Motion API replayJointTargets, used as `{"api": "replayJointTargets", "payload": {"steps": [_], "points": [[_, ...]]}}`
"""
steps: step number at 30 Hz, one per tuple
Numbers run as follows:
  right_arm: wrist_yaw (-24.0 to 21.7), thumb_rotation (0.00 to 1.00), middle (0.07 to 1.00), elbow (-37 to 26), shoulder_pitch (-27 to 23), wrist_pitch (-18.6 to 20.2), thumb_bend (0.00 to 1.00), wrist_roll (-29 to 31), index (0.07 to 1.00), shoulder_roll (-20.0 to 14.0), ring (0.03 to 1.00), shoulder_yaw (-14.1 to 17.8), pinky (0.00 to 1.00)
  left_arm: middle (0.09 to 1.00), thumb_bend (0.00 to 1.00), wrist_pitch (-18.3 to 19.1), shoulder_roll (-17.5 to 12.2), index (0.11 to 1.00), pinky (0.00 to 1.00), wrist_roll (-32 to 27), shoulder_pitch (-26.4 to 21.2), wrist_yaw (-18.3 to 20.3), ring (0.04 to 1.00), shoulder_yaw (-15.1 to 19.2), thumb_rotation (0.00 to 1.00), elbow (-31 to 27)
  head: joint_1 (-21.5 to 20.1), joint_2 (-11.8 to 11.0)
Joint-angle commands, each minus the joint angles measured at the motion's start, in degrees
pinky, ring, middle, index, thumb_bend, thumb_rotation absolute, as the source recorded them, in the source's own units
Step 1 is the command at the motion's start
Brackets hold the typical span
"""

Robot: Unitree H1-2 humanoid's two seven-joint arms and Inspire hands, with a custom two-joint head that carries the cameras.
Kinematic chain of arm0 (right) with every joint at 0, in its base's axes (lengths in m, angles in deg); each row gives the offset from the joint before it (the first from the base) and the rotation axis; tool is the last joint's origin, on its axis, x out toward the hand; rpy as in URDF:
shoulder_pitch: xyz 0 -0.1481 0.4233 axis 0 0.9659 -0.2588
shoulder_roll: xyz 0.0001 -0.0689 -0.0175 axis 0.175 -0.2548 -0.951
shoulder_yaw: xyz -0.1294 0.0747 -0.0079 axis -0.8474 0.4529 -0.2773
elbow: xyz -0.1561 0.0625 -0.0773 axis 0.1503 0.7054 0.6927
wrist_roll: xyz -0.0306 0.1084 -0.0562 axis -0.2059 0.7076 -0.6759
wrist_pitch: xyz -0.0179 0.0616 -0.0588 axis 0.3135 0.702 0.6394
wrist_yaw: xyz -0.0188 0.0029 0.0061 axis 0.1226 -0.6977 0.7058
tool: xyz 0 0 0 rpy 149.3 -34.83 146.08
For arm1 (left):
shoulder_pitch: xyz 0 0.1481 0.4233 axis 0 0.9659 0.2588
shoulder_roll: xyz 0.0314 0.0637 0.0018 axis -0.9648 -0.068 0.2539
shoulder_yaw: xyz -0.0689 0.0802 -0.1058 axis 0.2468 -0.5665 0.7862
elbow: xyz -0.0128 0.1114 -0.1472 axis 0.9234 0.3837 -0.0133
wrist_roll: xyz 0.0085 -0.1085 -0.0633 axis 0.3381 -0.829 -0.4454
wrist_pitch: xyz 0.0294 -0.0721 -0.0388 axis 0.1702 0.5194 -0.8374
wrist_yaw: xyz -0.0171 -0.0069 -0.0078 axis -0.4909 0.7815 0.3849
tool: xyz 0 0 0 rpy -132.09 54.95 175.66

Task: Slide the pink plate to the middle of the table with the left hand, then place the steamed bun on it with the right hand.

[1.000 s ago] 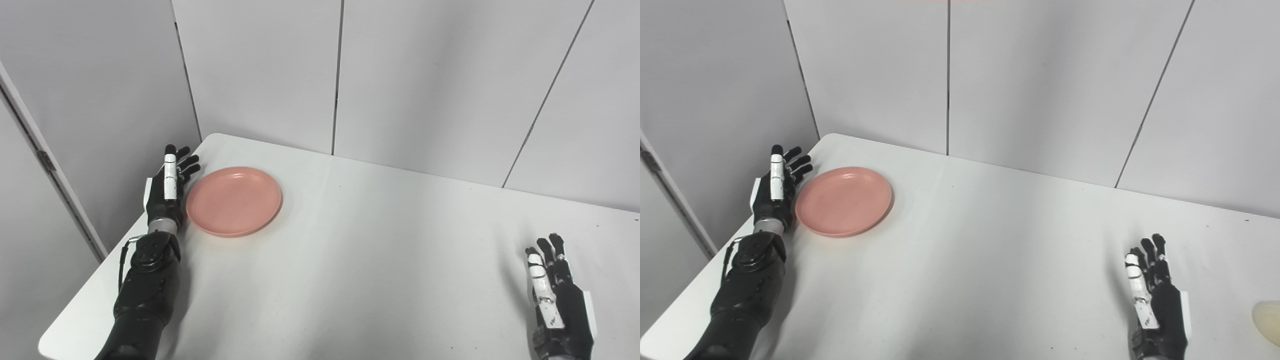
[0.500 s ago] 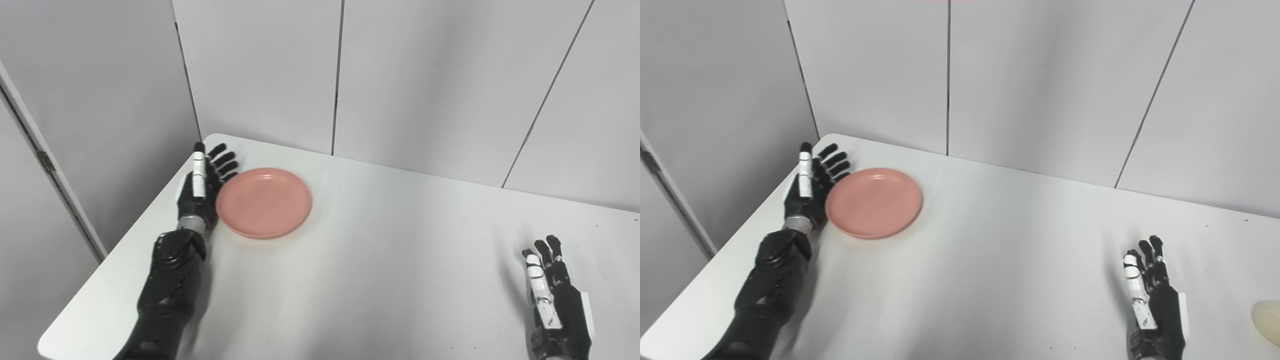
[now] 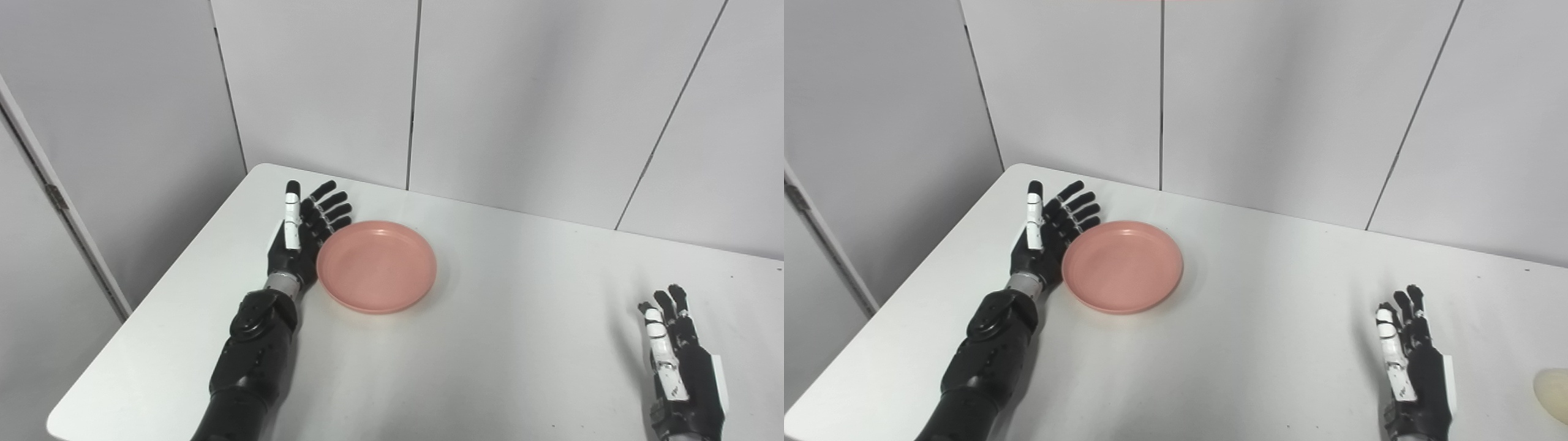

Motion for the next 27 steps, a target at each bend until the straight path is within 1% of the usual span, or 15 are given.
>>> {"api": "replayJointTargets", "payload": {"steps": [1,5,6,9,10,11,12,13,15,16,19,20,23,24,27], "points": [[-0.1,0.66,0.936,-1.6,-1.5,-0.1,0.26,0.3,0.969,0.3,0.901,0.0,1.0,0.755,0.82,1.2,1.7,0.754,0.74,-0.5,0.3,0.1,0.737,-0.9,1.0,-2.1,-0.3,0.2],[-0.5,0.73,0.965,-0.3,-2.2,0.6,0.26,1.4,0.982,0.1,0.947,0.3,1.0,0.777,0.81,1.2,3.9,0.761,0.8,0.4,1.6,0.0,0.766,-2.1,1.0,-4.3,-3.4,1.4],[-0.3,0.71,0.958,0.1,-2.3,0.1,0.28,1.1,0.974,0.1,0.938,0.3,1.0,0.785,0.81,1.1,4.3,0.767,0.81,0.4,2.0,0.1,0.776,-2.4,1.0,-4.8,-5.4,2.1],[-0.4,0.72,0.942,2.2,-2.5,-1.9,0.34,-0.6,0.963,-0.5,0.912,-0.2,1.0,0.801,0.8,1.2,5.8,0.779,0.82,1.1,3.8,0.0,0.797,-3.8,1.0,-7.3,-8.0,3.0],[-0.5,0.71,0.934,2.8,-2.5,-2.4,0.38,-0.9,0.956,-0.5,0.901,-0.4,0.99,0.805,0.79,1.4,6.1,0.782,0.84,1.5,4.5,-0.2,0.81,-4.2,1.0,-8.3,-10.4,3.8],[-0.5,0.71,0.93,3.1,-2.5,-2.8,0.4,-1.1,0.952,-0.5,0.895,-0.4,0.99,0.806,0.79,1.6,6.2,0.784,0.85,1.7,4.9,-0.3,0.816,-4.5,1.0,-8.9,-10.4,3.8],[-0.6,0.7,0.927,4.0,-2.7,-3.6,0.41,-1.4,0.95,-0.4,0.892,-0.6,0.98,0.806,0.78,1.3,6.5,0.785,0.85,2.5,5.8,-0.3,0.819,-5.4,1.0,-9.8,-12.7,4.4],[-0.6,0.69,0.916,4.9,-2.9,-4.5,0.48,-1.7,0.936,-0.3,0.883,-0.7,0.96,0.818,0.77,1.0,6.8,0.796,0.87,3.2,6.5,-0.4,0.832,-6.0,1.0,-10.4,-13.9,4.8],[-0.2,0.7,0.898,6.1,-3.1,-5.5,0.54,-2.8,0.917,0.0,0.866,-1.1,0.92,0.824,0.76,0.7,7.2,0.806,0.87,3.9,7.6,-0.3,0.839,-7.0,1.0,-11.4,-17.1,5.7],[0.0,0.7,0.895,6.2,-3.1,-5.8,0.55,-3.6,0.913,0.1,0.863,-1.3,0.91,0.829,0.76,0.7,7.4,0.81,0.88,4.1,8.0,-0.2,0.843,-7.4,1.0,-11.8,-17.1,5.7],[0.4,0.72,0.893,6.1,-3.1,-6.3,0.56,-5.0,0.913,0.4,0.857,-2.0,0.9,0.839,0.75,1.3,8.1,0.818,0.89,4.2,9.3,0.1,0.854,-8.3,1.0,-13.4,-21.4,6.8],[0.4,0.72,0.895,6.1,-3.1,-6.4,0.55,-5.1,0.915,0.6,0.853,-2.1,0.9,0.838,0.75,1.5,8.4,0.817,0.89,4.3,9.7,0.0,0.852,-8.7,1.0,-13.9,-21.4,6.8],[0.8,0.72,0.892,5.9,-3.1,-5.8,0.55,-5.5,0.914,1.4,0.847,-2.3,0.9,0.849,0.75,2.3,8.7,0.823,0.92,5.3,11.2,1.0,0.866,-10.9,1.0,-15.2,-25.2,7.5],[0.8,0.72,0.891,5.9,-3.2,-5.8,0.54,-5.6,0.914,1.5,0.846,-2.4,0.89,0.85,0.74,2.5,8.8,0.823,0.92,5.4,11.5,1.2,0.867,-11.5,1.0,-15.6,-25.2,7.5],[1.2,0.71,0.887,6.2,-3.4,-6.0,0.53,-6.5,0.911,1.8,0.842,-2.7,0.88,0.864,0.72,4.2,8.9,0.827,0.95,5.6,12.6,2.1,0.88,-13.4,1.0,-17.1,-27.9,8.0]]}}
